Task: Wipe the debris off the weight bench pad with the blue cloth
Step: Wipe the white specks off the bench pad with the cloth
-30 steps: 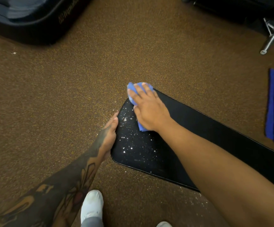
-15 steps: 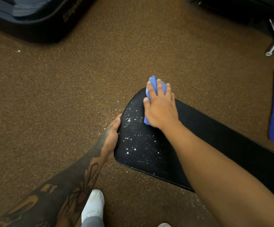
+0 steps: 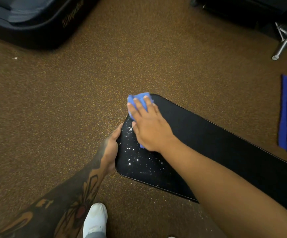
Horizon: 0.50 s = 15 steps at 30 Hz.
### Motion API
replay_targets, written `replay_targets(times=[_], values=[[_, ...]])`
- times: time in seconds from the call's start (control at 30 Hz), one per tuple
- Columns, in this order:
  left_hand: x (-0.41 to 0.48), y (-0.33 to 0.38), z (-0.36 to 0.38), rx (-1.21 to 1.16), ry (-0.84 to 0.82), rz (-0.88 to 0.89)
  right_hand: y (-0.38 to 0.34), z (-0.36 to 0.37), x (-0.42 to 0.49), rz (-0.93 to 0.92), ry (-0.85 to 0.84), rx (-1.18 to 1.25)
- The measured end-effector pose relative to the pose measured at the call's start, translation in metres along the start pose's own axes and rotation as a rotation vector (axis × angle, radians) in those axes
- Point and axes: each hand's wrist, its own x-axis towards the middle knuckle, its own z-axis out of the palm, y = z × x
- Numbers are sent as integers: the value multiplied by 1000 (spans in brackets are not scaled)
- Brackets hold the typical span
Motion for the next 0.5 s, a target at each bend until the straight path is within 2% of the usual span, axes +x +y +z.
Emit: replay_targets(times=[0.07, 0.23, 0.3, 0.4, 0.43, 0.5], values=[[-1, 1, 1, 1, 4, -11, 11, 0, -3, -58, 4, -8], [0, 1, 1, 4, 27, -20, 20, -4, 15, 230, 48, 91], [-4, 3, 3, -10, 36, -6, 0, 0, 8, 124, 40, 90], [-7, 4, 6, -24, 31, -14, -15, 7, -15, -170, 0, -2], [-7, 4, 6, -16, 38, -18, -9, 6, -15, -196, -1, -14], [-8, 5, 4, 9, 59, -17, 9, 4, -4, -104, 8, -5]])
